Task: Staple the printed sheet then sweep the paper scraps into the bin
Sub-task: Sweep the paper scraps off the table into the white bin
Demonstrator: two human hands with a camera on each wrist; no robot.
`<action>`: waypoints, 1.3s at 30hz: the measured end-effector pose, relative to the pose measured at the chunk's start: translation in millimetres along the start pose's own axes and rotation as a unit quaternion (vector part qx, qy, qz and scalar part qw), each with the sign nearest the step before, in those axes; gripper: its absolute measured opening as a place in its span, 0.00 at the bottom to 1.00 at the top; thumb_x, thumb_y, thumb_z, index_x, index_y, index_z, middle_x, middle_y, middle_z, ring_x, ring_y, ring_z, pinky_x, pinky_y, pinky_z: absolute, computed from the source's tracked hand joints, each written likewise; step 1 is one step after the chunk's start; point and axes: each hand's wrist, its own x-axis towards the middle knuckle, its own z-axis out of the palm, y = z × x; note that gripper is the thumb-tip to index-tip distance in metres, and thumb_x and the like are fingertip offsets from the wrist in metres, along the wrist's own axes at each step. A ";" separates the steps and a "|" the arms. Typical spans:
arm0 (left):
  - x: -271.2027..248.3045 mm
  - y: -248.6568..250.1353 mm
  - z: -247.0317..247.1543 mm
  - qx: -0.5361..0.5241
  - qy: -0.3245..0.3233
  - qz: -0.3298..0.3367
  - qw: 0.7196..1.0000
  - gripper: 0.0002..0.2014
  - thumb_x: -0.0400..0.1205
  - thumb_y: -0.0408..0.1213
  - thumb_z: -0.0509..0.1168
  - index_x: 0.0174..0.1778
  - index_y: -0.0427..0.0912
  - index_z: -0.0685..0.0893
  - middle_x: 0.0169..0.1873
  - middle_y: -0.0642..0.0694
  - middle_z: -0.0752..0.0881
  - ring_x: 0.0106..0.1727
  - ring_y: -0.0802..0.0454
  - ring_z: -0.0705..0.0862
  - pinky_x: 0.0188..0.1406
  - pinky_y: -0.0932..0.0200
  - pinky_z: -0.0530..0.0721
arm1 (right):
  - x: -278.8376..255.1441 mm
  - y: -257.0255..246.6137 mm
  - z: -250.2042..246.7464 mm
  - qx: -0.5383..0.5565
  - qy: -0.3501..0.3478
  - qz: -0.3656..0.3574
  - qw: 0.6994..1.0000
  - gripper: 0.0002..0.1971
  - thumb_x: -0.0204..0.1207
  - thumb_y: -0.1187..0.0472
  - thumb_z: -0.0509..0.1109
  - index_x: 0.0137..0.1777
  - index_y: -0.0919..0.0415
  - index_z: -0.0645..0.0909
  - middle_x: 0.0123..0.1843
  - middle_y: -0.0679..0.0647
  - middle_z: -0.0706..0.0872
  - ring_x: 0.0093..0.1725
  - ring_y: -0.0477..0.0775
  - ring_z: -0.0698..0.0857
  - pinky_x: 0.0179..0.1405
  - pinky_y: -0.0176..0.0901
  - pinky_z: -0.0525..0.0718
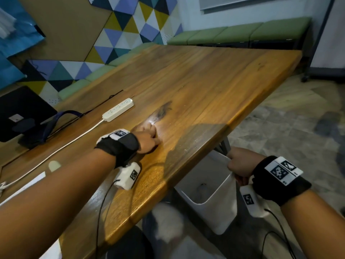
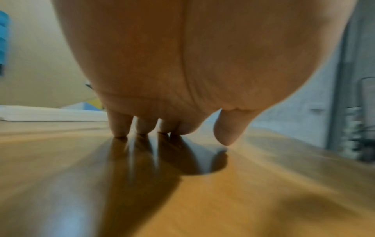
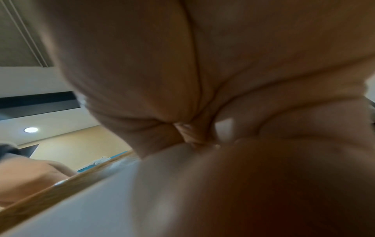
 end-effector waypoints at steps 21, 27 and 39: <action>-103.3 104.4 78.9 0.089 0.113 0.298 0.943 0.17 0.88 0.42 0.53 0.68 0.51 0.82 0.69 0.50 0.84 0.76 0.51 0.76 0.84 0.40 0.44 | -6.5 10.2 2.5 0.020 0.011 0.030 0.999 0.16 0.73 0.73 0.54 0.42 0.77 0.84 0.34 0.77 0.90 0.25 0.63 0.88 0.29 0.49 0.88; -108.5 80.3 76.7 -0.084 0.209 0.272 0.936 0.11 0.86 0.39 0.59 0.57 0.50 0.87 0.53 0.52 0.89 0.54 0.53 0.86 0.54 0.53 0.83 | 13.1 33.5 18.1 -0.040 0.002 0.053 0.998 0.11 0.80 0.71 0.60 0.43 0.73 0.84 0.31 0.66 0.88 0.32 0.66 0.92 0.41 0.57 0.91; -111.8 75.7 177.7 -0.234 0.112 0.144 0.955 0.14 0.86 0.47 0.61 0.67 0.58 0.79 0.58 0.62 0.82 0.54 0.69 0.77 0.46 0.72 0.74 | 83.4 140.2 109.8 -0.188 -0.033 0.111 0.975 0.36 0.76 0.59 0.72 0.83 0.56 0.64 0.72 0.63 0.84 0.61 0.64 0.88 0.60 0.53 0.86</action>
